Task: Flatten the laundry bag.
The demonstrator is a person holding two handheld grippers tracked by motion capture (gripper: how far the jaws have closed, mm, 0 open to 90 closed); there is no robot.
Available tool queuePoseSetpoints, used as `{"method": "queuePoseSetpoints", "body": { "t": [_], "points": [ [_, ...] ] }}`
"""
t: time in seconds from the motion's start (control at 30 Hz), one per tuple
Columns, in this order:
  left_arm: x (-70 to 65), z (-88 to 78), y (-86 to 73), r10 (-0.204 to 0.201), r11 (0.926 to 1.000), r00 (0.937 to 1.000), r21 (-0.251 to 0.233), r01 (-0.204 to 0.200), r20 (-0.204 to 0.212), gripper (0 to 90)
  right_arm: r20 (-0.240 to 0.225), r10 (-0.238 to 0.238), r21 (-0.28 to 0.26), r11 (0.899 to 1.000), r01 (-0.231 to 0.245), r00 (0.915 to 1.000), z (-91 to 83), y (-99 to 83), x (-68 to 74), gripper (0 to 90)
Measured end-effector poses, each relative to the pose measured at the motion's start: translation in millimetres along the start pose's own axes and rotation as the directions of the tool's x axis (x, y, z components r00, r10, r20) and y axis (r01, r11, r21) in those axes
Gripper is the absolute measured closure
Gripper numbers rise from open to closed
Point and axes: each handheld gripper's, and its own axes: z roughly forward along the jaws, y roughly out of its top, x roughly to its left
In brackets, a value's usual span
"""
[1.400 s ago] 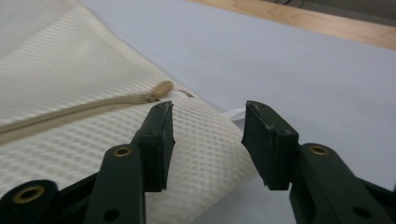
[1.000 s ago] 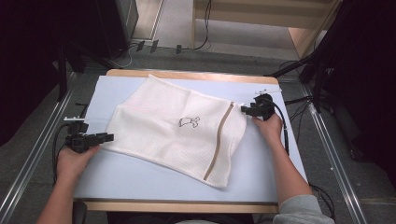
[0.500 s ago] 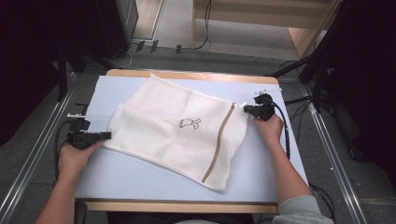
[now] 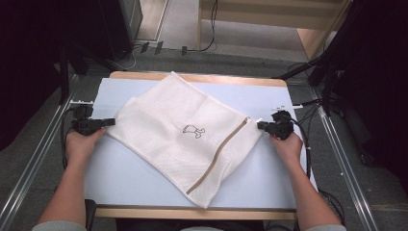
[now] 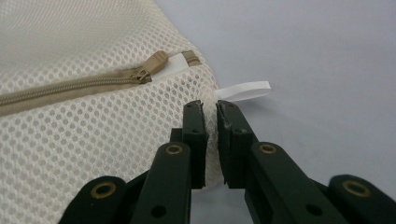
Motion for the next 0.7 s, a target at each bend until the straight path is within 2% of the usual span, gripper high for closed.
{"method": "queuePoseSetpoints", "body": {
  "t": [0.23, 0.3, 0.47, 0.57, 0.7],
  "points": [
    [-1.7, 8.0, 12.0, 0.024, 0.9996, 0.9997, 0.014, -0.024, -0.004, 90.0, -0.025, -0.019, 0.004, 1.000, 0.020, 0.9995, -21.5, -26.2, 12.8, 83.5],
    [-1.6, 11.4, 15.3, 0.012, 0.9998, 0.9999, 0.016, -0.012, 0.005, 90.0, -0.045, -0.017, 0.010, 1.000, 0.017, 0.9989, -27.4, -33.2, 14.7, 83.5],
    [-5.3, 19.1, 22.1, 0.031, 0.9994, 0.9995, 0.016, -0.031, 0.005, 90.0, -0.065, -0.036, 0.041, 0.998, 0.039, 0.9972, -41.4, -50.4, 25.6, 83.3],
    [-2.1, 19.9, 24.0, 0.018, 0.9998, 0.9998, 0.008, -0.018, 0.013, 90.0, -0.100, -0.023, 0.060, 0.998, 0.029, 0.9947, -46.6, -58.4, 33.8, 83.2],
    [1.3, 20.6, 24.6, -0.007, 1.0000, 0.9998, 0.002, 0.007, 0.018, 85.1, -0.078, -0.091, 0.070, 0.993, 0.097, 0.9928, -50.2, -62.6, 44.5, 78.8]
  ]
}}
